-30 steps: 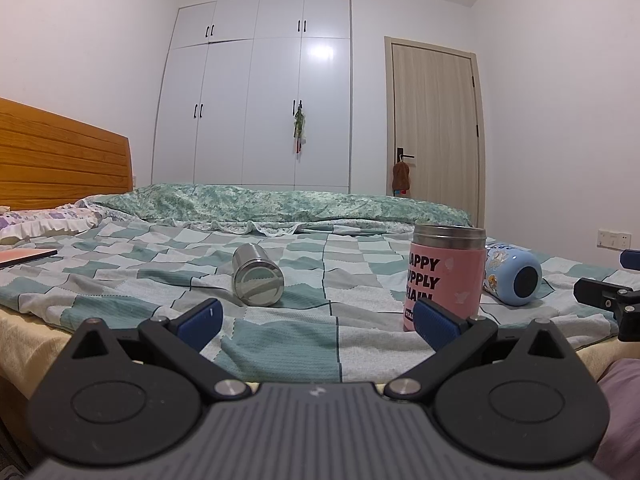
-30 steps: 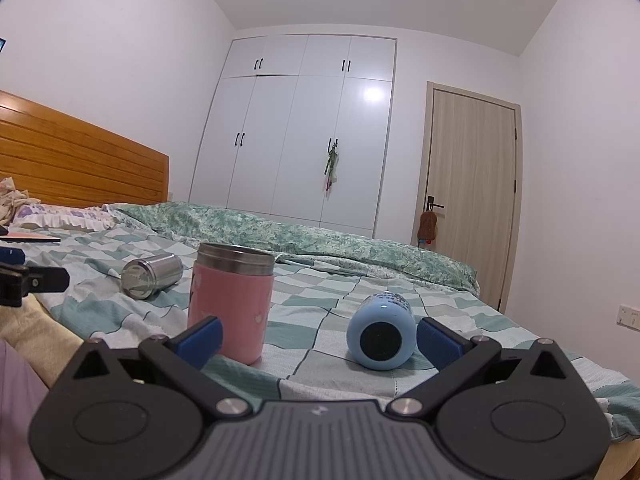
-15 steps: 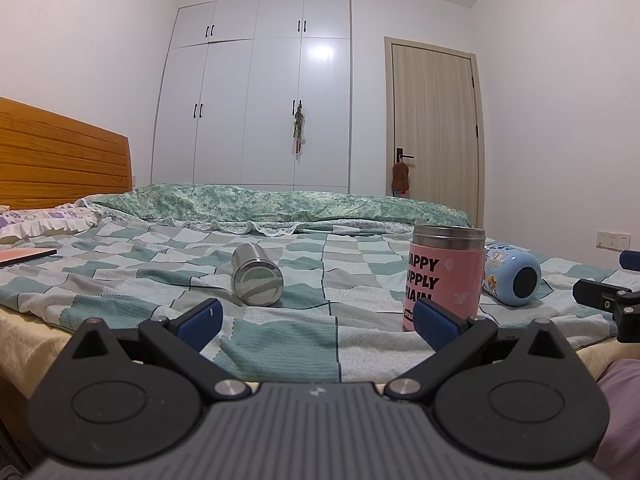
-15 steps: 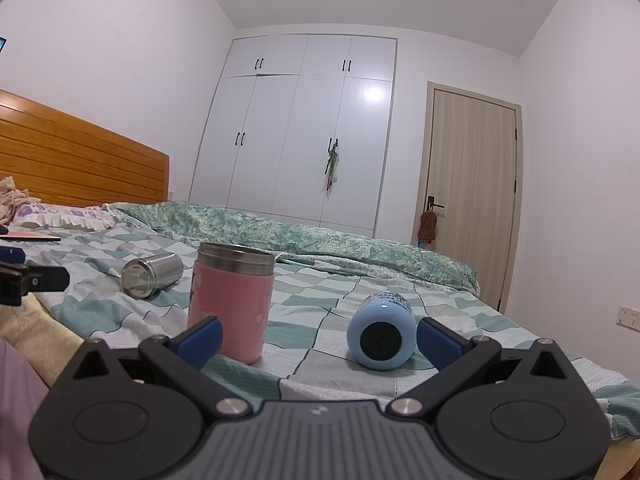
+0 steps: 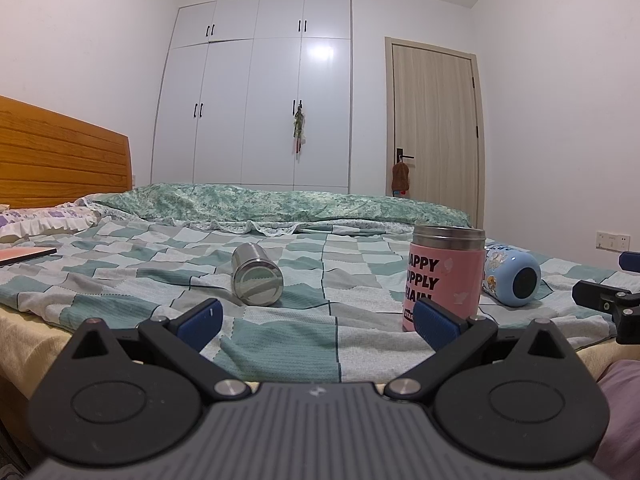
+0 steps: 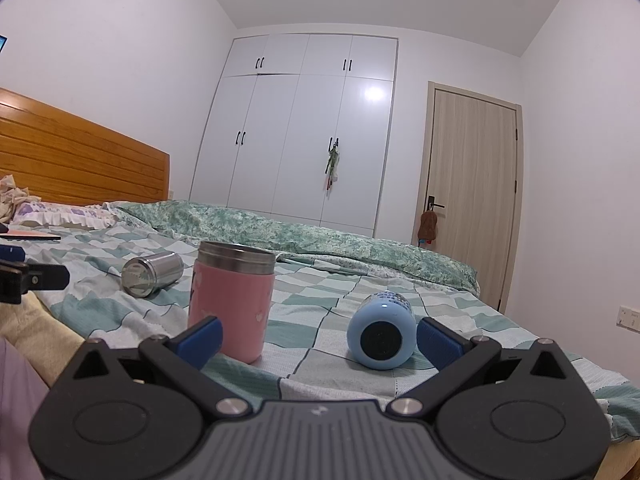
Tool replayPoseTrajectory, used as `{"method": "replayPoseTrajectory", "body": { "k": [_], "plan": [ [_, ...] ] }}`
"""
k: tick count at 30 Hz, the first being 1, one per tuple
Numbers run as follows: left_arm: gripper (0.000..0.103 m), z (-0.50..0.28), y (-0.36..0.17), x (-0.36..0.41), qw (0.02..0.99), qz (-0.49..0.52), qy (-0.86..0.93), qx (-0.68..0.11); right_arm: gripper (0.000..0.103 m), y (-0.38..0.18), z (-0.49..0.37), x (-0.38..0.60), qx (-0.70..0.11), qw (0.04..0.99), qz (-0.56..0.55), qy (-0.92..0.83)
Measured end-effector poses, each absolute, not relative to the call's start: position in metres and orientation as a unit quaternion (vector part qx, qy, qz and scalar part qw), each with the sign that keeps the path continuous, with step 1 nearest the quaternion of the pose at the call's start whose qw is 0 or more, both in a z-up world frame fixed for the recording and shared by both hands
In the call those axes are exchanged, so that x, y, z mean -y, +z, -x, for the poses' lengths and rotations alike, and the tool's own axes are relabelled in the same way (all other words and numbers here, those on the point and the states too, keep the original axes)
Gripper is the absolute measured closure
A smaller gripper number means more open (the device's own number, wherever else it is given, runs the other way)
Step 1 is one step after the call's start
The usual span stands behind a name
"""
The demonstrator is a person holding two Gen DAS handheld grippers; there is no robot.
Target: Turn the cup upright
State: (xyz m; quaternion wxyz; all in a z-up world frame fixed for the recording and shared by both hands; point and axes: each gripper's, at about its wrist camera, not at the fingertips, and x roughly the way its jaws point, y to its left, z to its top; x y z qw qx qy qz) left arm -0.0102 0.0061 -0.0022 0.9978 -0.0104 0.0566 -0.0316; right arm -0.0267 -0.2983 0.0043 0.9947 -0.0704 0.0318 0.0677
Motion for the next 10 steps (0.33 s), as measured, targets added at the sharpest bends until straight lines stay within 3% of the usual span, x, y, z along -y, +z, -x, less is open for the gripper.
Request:
{"method": "replayPoseTrajectory", "body": {
  "k": [10],
  "plan": [
    [0.0,0.0097,-0.002,-0.0052,0.998,0.011,-0.032,-0.056,0.0,0.0036,0.0263,0.2989,-0.032,0.995,0.071,0.068]
  ]
}}
